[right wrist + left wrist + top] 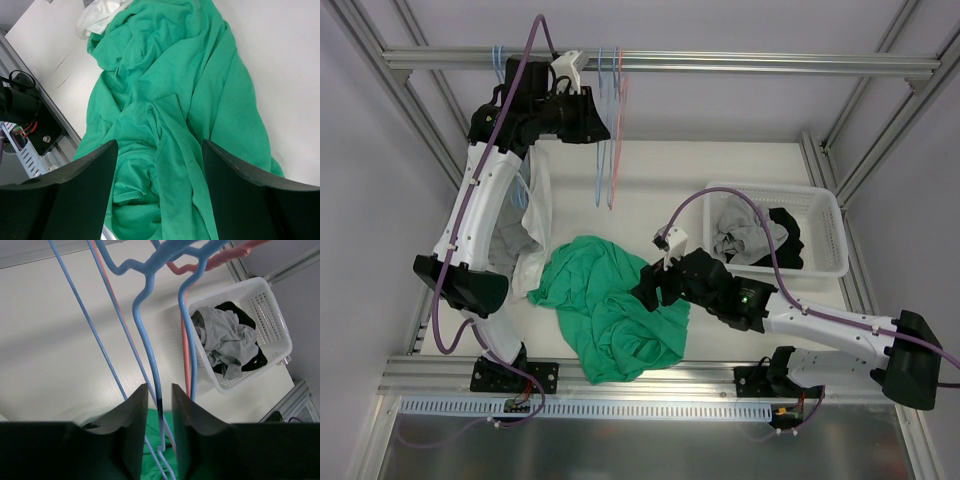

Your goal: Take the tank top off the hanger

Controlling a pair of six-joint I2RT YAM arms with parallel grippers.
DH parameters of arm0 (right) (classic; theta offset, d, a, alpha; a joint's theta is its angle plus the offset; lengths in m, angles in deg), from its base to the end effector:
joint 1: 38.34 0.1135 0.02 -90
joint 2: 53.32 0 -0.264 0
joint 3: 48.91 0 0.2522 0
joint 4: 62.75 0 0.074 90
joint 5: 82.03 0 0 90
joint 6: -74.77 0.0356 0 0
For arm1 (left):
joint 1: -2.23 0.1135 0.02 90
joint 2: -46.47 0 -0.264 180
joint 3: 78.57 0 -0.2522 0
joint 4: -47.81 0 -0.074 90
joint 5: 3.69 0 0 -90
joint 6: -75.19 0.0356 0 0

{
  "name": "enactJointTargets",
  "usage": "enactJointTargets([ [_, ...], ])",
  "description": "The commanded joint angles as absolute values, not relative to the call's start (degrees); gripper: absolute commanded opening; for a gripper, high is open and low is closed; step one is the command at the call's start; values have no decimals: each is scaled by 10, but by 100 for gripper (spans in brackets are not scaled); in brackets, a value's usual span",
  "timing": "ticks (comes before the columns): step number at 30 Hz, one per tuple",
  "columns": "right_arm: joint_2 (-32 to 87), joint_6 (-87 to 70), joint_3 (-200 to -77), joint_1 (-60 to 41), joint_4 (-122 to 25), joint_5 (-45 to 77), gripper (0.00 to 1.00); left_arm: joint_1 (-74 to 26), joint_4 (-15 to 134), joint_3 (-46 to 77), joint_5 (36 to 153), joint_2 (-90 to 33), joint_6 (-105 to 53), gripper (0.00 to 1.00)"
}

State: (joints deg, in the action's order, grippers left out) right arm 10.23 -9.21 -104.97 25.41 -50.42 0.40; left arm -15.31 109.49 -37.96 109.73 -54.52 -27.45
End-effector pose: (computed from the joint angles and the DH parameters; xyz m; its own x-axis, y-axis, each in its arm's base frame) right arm 0.1171 0.2269 0.2799 -0.2366 -0.2448 -0.9403 -0.8139 0.5784 0.0542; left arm 0.3447 -0.1238 0.4872 -0.5044 -0.0512 -0.8619 0.5271 0.7724 -0.3543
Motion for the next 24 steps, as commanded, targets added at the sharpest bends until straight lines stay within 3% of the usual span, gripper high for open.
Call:
enactJointTargets([
  [1,107,-83,-1051,256,-540,13,72,-149,1121,-386,1116,-532,-280,29],
  [8,104,-85,-1049,256,-541,16,72,-149,1121,-380,1092,-509,-281,59],
  [9,106,-86,-1049,256,-541,18,73,-149,1121,-371,1082,-492,-281,72],
  [10,107,-90,-1049,256,-541,22,73,-149,1122,-366,1061,-482,-281,98],
  [14,122,-126,-1056,256,-541,52,74,-149,1121,-329,1035,-426,-283,99],
  [17,137,-141,-1063,256,-544,73,85,-149,1120,-299,1039,-363,-283,99],
  [18,141,-148,-1068,257,-546,73,96,-149,1118,-288,1041,-350,-283,99],
  [19,147,-148,-1071,258,-546,80,100,-149,1118,-283,1044,-338,-283,99],
  [24,215,-179,-1102,274,-546,85,99,-149,1113,-231,1043,-239,-286,99],
])
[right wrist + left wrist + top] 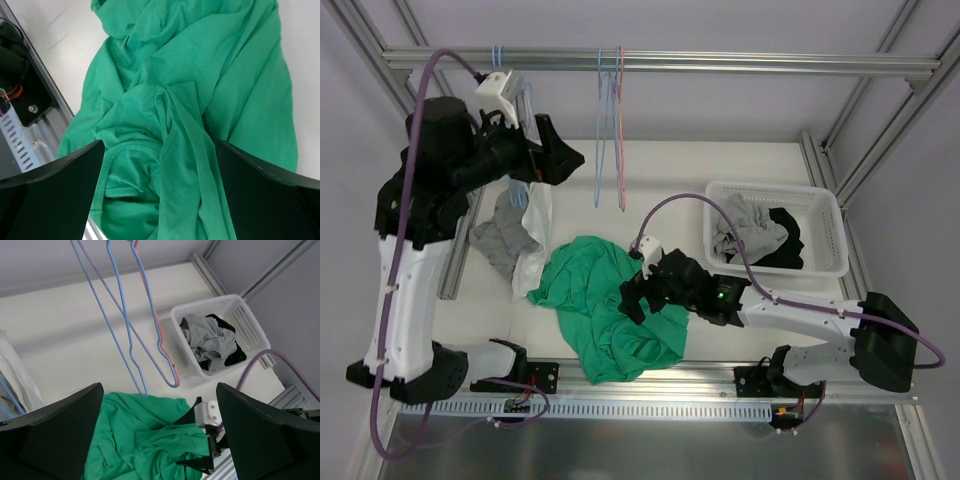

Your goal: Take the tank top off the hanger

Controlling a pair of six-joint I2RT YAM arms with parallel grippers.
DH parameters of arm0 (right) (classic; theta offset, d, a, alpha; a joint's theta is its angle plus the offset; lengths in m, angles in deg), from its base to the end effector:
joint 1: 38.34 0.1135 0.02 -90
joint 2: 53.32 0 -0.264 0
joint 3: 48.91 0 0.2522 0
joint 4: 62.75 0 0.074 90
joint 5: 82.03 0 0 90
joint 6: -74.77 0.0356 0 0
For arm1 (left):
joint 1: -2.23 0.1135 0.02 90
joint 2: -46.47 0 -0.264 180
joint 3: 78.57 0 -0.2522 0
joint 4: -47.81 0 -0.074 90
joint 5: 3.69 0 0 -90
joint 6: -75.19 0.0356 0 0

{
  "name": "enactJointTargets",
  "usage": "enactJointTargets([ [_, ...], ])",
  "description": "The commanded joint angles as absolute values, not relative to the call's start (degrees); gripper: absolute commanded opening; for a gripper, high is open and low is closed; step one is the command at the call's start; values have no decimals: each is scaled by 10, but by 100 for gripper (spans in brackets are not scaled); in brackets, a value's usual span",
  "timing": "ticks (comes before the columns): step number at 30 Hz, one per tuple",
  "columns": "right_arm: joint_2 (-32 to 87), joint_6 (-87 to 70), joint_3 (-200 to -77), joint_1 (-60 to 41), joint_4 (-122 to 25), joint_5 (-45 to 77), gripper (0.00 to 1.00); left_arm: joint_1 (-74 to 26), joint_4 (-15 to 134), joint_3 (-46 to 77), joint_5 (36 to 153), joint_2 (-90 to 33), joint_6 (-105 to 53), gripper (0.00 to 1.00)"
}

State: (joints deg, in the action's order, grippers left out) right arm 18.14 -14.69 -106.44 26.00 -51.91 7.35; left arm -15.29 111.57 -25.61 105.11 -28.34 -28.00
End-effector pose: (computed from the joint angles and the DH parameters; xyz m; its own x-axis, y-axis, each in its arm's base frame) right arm 0.1217 0.2525 0.2572 -0.1899 -0.3735 -0.9080 -0.8953 0.4454 0.0040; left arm 0.1976 -0.0744 0.5461 -0.3193 -0.1257 -0.9393 0.5271 0.8001 -0.2863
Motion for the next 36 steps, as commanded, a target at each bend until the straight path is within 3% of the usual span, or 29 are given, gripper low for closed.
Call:
enactJointTargets([
  [1,229,-188,-1119,279,-545,83,100,-148,1108,-216,1025,-219,-288,99],
  [14,484,-302,-1295,320,-469,-48,99,-149,1009,198,811,166,-264,99],
  [22,589,-296,-1361,310,-408,-134,100,-149,979,304,757,226,-246,99],
  [27,624,-234,-1358,302,-354,-97,98,-149,963,337,747,246,-248,99],
  [28,625,-223,-1352,303,-354,-80,93,-149,960,340,746,248,-248,99],
  [29,625,-214,-1340,303,-355,-55,67,-149,958,344,746,251,-247,99],
  [32,601,-189,-1297,304,-388,-43,7,-149,953,355,744,259,-247,99],
  [33,575,-186,-1285,306,-395,-46,0,-149,952,359,744,262,-245,99],
  [36,525,-185,-1253,309,-416,-58,0,-149,951,370,738,273,-244,98],
])
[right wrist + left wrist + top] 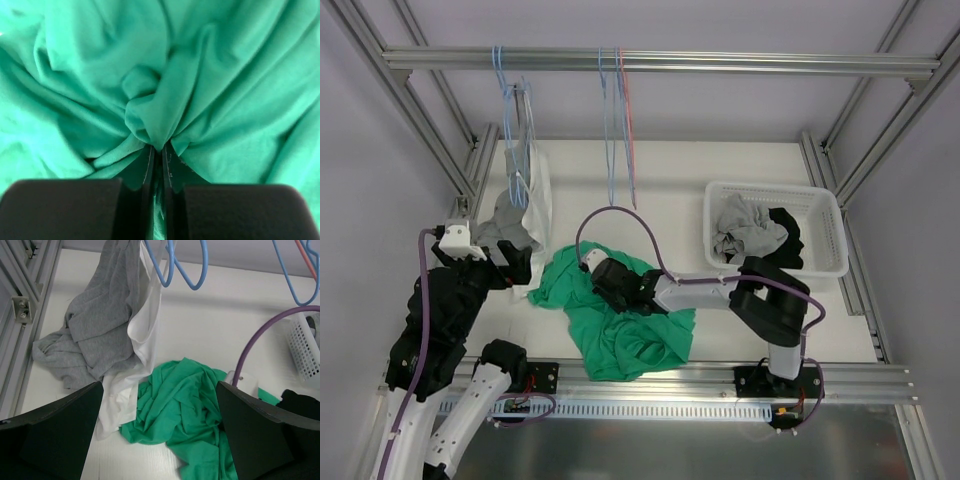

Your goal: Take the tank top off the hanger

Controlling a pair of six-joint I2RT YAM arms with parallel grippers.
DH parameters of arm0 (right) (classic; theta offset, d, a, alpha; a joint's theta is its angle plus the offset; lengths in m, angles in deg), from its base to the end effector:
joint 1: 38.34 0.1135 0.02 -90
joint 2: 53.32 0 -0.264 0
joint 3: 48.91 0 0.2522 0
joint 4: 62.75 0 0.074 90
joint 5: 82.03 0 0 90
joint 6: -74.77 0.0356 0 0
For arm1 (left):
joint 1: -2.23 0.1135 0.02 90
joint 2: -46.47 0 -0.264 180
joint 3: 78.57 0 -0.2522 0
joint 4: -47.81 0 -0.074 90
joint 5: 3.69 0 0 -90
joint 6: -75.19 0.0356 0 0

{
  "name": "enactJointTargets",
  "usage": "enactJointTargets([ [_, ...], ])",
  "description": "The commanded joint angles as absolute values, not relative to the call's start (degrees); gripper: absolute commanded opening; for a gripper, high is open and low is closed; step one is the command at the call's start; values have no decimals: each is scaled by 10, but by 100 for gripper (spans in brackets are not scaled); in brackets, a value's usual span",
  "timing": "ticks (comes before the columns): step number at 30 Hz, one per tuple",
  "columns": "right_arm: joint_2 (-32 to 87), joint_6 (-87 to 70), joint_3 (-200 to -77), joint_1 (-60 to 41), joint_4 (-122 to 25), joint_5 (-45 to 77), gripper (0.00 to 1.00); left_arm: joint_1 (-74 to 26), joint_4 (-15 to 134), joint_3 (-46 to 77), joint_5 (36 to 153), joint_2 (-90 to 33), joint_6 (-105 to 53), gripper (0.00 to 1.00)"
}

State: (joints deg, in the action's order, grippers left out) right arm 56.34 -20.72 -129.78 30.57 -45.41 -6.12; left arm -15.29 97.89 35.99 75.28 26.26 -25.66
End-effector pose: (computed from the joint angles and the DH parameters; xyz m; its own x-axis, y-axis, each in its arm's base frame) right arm 0.1538 0.3748 0.1624 -0.1774 -0.7180 -0.6731 -0.8652 0.4397 -0.2410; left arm 0.0578 -0.0111 0.3745 -0.1006 -0.1620 -0.9817 0.0965 0.9804 -0.1717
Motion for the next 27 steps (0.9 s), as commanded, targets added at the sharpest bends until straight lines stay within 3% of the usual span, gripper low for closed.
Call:
enactJointTargets([
  [1,488,-187,-1248,310,-419,-64,0,-148,951,372,736,277,-244,99],
  [15,181,-230,-1264,321,-359,-189,0,-148,947,399,665,345,-261,99],
  [23,101,-302,-1382,323,-276,-212,0,-148,945,402,660,344,-262,99],
  [27,108,-355,-1504,323,-218,-223,0,-149,945,402,658,344,-262,99],
])
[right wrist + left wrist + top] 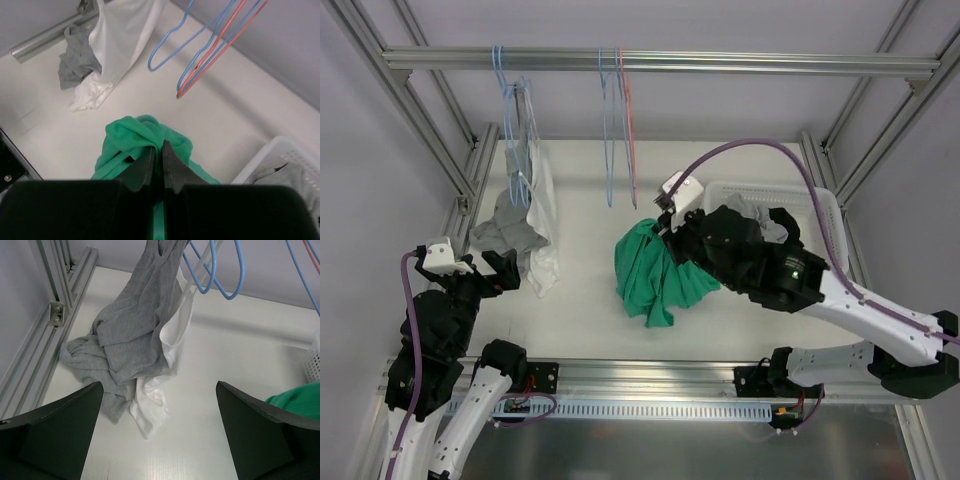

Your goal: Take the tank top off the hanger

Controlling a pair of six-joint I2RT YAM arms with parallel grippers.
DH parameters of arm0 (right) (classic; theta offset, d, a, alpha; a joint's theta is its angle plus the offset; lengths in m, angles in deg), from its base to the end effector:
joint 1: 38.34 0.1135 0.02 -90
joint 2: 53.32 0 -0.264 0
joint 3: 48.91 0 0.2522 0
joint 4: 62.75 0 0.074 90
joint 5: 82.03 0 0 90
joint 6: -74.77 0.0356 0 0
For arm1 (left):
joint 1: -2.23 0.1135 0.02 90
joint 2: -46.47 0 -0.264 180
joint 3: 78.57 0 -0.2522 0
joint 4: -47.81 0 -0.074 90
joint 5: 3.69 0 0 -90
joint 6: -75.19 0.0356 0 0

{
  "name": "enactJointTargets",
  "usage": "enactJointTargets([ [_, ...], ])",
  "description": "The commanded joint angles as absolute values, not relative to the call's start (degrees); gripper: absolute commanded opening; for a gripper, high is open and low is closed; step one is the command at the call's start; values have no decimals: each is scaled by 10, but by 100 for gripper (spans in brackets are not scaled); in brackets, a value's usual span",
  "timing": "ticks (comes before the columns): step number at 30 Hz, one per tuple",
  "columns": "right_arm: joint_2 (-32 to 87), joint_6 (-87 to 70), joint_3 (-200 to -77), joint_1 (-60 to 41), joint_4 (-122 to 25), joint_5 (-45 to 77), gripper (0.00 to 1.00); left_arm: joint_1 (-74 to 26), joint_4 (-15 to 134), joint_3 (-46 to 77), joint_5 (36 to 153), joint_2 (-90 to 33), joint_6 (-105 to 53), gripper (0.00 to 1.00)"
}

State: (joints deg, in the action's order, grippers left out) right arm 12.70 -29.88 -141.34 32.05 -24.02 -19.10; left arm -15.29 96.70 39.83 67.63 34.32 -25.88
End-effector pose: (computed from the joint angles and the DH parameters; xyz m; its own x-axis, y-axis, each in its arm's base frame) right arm 0.0964 0.2224 0.4443 0.1051 -0.3760 -0.9207 -0.6853 0.6435 -0.3410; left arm 0.0355 0.0008 0.3617 0.0130 -0.1949 -0.9807 -0.0181 0.9806 -0.1951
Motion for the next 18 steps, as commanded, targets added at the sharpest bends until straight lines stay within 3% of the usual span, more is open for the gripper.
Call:
enactJointTargets([
  [1,114,-365,-1523,323,-210,-236,0,-148,945,403,658,344,-262,99],
  [9,162,-464,-1706,264,-150,-321,0,-148,945,404,659,345,-262,99],
  [18,157,-444,-1745,128,-118,-269,0,-148,943,405,662,343,-262,99],
])
